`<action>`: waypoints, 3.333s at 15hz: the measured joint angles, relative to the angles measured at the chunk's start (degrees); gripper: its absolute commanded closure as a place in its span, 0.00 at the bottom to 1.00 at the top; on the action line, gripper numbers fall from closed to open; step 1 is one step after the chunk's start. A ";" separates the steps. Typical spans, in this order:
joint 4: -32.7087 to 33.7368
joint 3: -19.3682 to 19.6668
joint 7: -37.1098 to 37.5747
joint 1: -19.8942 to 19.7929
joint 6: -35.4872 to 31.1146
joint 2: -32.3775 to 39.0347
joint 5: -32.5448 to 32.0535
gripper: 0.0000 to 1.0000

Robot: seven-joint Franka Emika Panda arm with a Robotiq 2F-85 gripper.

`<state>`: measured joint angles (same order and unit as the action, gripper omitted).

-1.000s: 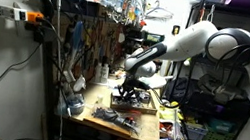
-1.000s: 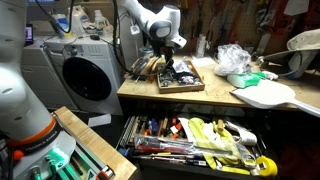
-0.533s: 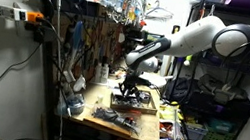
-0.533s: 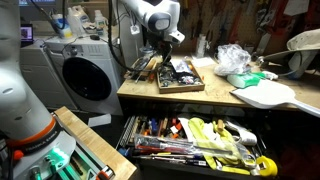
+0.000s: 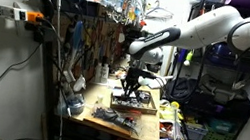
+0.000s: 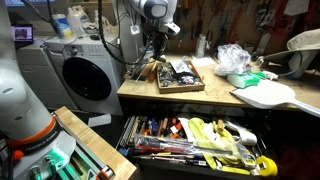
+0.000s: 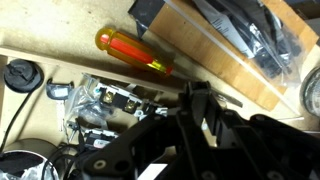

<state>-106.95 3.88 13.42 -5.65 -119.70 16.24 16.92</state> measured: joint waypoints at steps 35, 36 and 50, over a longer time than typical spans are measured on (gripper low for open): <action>9.69 5.51 21.64 11.10 -37.54 16.89 -12.05 0.93; 11.01 5.63 22.95 11.38 -37.31 18.02 -12.05 0.93; 24.46 8.21 33.87 14.63 -28.35 28.75 -13.06 0.41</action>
<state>-82.49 12.09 47.29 8.98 -148.05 44.99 3.86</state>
